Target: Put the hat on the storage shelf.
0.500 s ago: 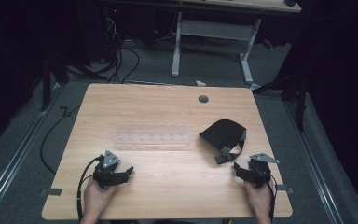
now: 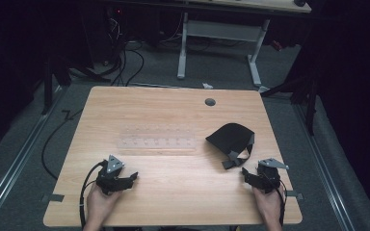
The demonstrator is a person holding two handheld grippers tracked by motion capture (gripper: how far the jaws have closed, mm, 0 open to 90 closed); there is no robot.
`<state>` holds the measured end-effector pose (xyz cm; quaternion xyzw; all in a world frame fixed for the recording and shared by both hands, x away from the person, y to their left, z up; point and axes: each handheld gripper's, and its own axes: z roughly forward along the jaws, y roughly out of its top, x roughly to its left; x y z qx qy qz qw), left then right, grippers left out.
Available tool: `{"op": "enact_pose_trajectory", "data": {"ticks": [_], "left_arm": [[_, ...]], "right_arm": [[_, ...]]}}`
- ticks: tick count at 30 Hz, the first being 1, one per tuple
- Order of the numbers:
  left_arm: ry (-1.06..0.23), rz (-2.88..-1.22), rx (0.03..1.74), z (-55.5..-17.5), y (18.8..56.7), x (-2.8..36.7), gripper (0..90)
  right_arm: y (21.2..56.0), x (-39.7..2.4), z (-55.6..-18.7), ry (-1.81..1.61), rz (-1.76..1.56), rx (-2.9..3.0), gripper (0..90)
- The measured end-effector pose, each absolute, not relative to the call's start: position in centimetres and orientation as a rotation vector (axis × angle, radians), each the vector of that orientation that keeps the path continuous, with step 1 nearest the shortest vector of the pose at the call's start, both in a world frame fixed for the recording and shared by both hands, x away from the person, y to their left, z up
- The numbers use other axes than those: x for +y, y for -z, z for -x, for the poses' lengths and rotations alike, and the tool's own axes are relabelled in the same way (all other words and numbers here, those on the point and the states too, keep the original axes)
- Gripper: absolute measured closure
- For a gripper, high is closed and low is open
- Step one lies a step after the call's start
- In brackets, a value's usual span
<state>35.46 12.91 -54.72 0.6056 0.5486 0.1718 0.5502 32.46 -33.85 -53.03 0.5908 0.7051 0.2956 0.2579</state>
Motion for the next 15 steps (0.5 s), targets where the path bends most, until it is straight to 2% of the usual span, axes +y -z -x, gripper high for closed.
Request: {"op": "enact_pose_trajectory", "data": {"ticks": [6, 10, 15], "left_arm": [[-0.405, -1.432, 1.300, -35.46, 54.72, 12.91, 30.1], [-0.404, -1.431, 1.300, -35.46, 54.72, 12.92, 30.1], [-0.404, -1.431, 1.300, -35.46, 54.71, 12.91, 30.1]], "right_arm": [[53.03, -33.88, -32.47, -0.802, -1.601, 1.910, 30.8], [52.98, -33.96, -32.16, -0.803, -1.609, 1.885, 42.1], [52.94, -33.95, -32.18, -0.797, -1.612, 1.878, 43.7]]}}
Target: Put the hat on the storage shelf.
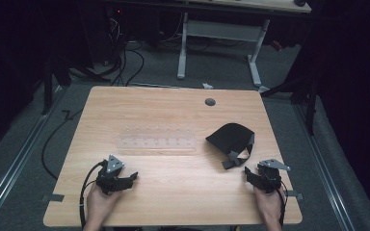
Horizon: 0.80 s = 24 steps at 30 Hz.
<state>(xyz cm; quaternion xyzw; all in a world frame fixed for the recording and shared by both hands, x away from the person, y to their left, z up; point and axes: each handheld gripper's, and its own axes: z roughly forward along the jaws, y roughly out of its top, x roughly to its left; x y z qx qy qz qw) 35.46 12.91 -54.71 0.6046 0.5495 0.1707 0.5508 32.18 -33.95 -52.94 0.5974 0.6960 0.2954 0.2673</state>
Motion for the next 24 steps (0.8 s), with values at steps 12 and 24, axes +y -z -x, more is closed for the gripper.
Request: {"op": "enact_pose_trajectory", "data": {"ticks": [12, 24], "left_arm": [[-0.401, -1.430, 1.301, -35.5, 54.7, 12.9, 30.1], [-0.401, -1.429, 1.301, -35.5, 54.7, 12.9, 30.1]], "right_arm": [[52.2, -34.1, -31.7, -0.839, -1.621, 1.837, 45.9], [50.8, -34.8, -32.1, -0.916, -1.579, 1.769, 47.2]]}}
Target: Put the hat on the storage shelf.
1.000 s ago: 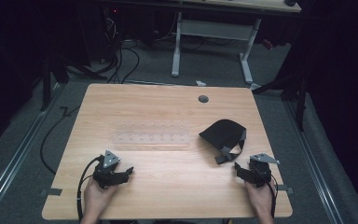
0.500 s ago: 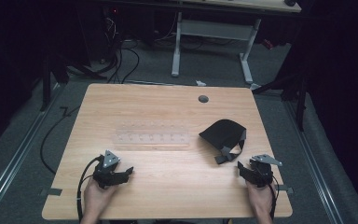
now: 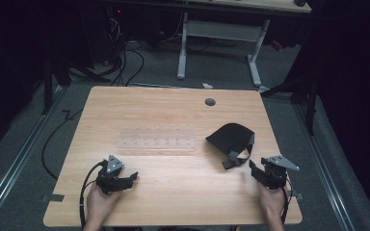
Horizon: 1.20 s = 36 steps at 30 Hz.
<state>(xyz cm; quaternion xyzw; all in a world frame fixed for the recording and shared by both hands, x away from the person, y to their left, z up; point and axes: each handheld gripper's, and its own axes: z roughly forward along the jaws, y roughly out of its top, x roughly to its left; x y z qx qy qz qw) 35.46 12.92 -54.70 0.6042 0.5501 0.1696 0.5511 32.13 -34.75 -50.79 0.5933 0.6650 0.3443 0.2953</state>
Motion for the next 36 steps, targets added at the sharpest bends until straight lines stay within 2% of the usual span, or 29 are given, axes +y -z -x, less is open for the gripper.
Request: {"op": "enact_pose_trajectory", "data": {"ticks": [19, 36], "left_arm": [[-0.402, -1.430, 1.301, -35.5, 54.7, 12.9, 30.0], [-0.403, -1.430, 1.301, -35.5, 54.7, 12.9, 30.0]], "right_arm": [[49.5, -35.3, -36.2, -0.997, -1.615, 1.758, 41.9], [48.7, -36.0, -41.2, -0.985, -1.689, 1.793, 30.5]]}}
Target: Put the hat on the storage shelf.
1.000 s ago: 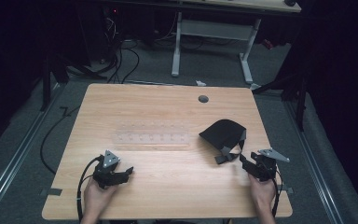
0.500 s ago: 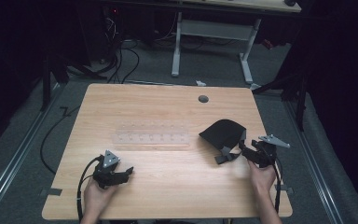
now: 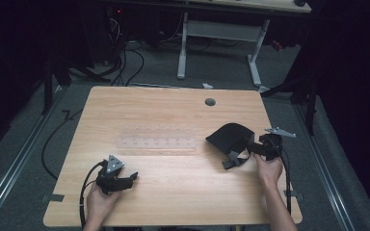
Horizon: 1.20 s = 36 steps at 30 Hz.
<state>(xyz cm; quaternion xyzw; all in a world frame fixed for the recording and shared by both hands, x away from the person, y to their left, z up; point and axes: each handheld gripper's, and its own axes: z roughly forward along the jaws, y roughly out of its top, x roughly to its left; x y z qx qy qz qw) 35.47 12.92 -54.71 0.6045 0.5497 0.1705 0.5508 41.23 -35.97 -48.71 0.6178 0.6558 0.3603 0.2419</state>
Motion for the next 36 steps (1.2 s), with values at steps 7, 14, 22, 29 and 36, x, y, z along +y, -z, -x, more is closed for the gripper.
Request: {"op": "enact_pose_trajectory", "data": {"ticks": [7, 14, 22, 29, 36], "left_arm": [[-0.404, -1.431, 1.300, -35.5, 54.7, 12.9, 29.9], [-0.405, -1.432, 1.300, -35.5, 54.7, 12.9, 29.9], [-0.405, -1.432, 1.300, -35.5, 54.7, 12.9, 29.9], [-0.405, -1.432, 1.300, -35.5, 54.7, 12.9, 29.9], [-0.405, -1.432, 1.300, -35.5, 54.7, 12.9, 29.9]], "right_arm": [[48.6, -35.9, -42.7, -1.000, -1.710, 1.775, 33.4], [49.1, -36.0, -43.7, -0.980, -1.749, 1.787, 31.0], [49.9, -35.9, -44.7, -1.011, -1.824, 1.802, 34.2], [50.2, -35.6, -44.8, -1.037, -1.817, 1.837, 49.0], [49.7, -35.9, -44.4, -1.125, -1.787, 1.858, 68.1]]}}
